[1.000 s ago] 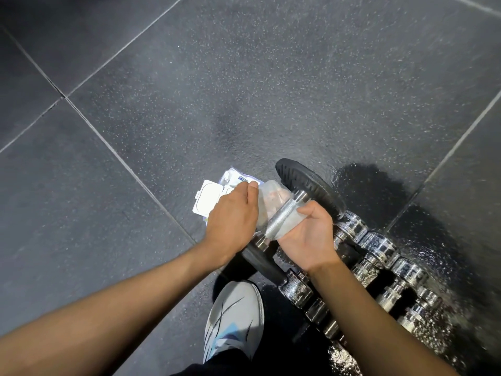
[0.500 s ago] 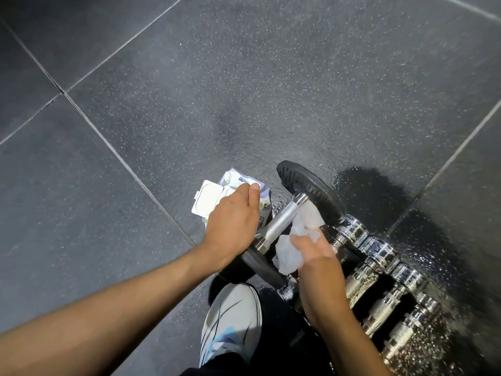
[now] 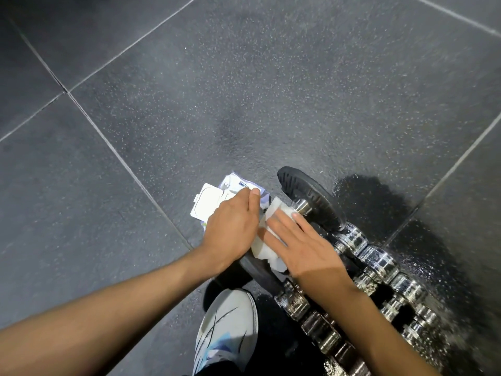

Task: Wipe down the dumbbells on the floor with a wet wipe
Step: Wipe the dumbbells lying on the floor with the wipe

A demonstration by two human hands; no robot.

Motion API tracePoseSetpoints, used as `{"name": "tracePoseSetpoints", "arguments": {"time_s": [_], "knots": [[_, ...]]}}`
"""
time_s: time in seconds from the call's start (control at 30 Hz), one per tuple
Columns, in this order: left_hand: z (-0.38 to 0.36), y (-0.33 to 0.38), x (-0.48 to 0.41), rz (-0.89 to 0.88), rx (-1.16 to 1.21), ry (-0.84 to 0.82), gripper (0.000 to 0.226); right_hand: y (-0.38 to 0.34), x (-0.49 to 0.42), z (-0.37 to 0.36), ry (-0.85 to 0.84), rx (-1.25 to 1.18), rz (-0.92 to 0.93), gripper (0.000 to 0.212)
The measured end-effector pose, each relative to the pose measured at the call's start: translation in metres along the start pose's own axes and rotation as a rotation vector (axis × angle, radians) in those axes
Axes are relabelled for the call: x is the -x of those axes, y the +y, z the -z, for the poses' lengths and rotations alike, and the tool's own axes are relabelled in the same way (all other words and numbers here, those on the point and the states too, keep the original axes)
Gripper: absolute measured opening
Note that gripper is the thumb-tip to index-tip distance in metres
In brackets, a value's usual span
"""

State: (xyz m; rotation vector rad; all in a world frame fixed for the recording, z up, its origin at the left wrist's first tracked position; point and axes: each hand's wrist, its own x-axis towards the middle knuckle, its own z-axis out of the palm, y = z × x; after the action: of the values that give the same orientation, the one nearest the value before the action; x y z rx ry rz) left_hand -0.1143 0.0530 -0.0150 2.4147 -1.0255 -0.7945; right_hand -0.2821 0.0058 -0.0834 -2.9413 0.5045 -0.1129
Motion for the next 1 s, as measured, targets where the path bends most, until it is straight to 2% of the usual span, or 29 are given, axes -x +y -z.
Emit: {"name": "tracePoseSetpoints", "arguments": {"time_s": [0.13, 0.23, 0.3, 0.4, 0.47, 0.53, 0.6, 0.67, 0.77, 0.93, 1.0], "knots": [[-0.001, 0.001, 0.002, -0.009, -0.012, -0.002, 0.04, -0.001, -0.013, 0.014, -0.09, 0.088, -0.238, 0.063], [-0.002, 0.001, 0.001, -0.007, -0.024, -0.004, 0.039, -0.032, -0.011, 0.004, -0.188, 0.122, -0.124, 0.054], [-0.002, 0.001, 0.002, -0.014, -0.029, 0.0, 0.04, -0.03, -0.012, 0.001, -0.067, 0.099, -0.034, 0.038], [-0.002, 0.0, 0.001, -0.016, -0.025, -0.003, 0.039, -0.002, -0.011, 0.003, 0.056, 0.126, -0.167, 0.057], [-0.002, 0.0, 0.0, -0.017, -0.014, -0.004, 0.039, -0.006, -0.008, 0.005, 0.013, 0.146, -0.203, 0.059], [-0.003, -0.001, -0.001, -0.02, -0.013, -0.004, 0.038, -0.022, -0.005, 0.001, -0.06, 0.156, -0.148, 0.057], [-0.004, -0.002, 0.0, -0.02, -0.02, 0.001, 0.039, -0.026, -0.008, 0.0, -0.044, 0.093, -0.066, 0.042], [-0.002, -0.003, -0.001, -0.014, -0.016, -0.002, 0.04, -0.01, -0.014, -0.002, -0.044, 0.088, -0.054, 0.043], [0.0, -0.002, -0.002, -0.006, 0.001, -0.006, 0.042, 0.008, -0.017, 0.0, 0.001, 0.093, -0.218, 0.056], [-0.001, -0.002, -0.003, -0.001, -0.004, -0.015, 0.043, -0.037, 0.013, 0.001, 0.117, -0.076, -0.435, 0.07], [-0.001, -0.004, -0.005, 0.007, 0.007, -0.015, 0.042, -0.049, 0.019, 0.008, 0.101, -0.171, -0.511, 0.068]]}}
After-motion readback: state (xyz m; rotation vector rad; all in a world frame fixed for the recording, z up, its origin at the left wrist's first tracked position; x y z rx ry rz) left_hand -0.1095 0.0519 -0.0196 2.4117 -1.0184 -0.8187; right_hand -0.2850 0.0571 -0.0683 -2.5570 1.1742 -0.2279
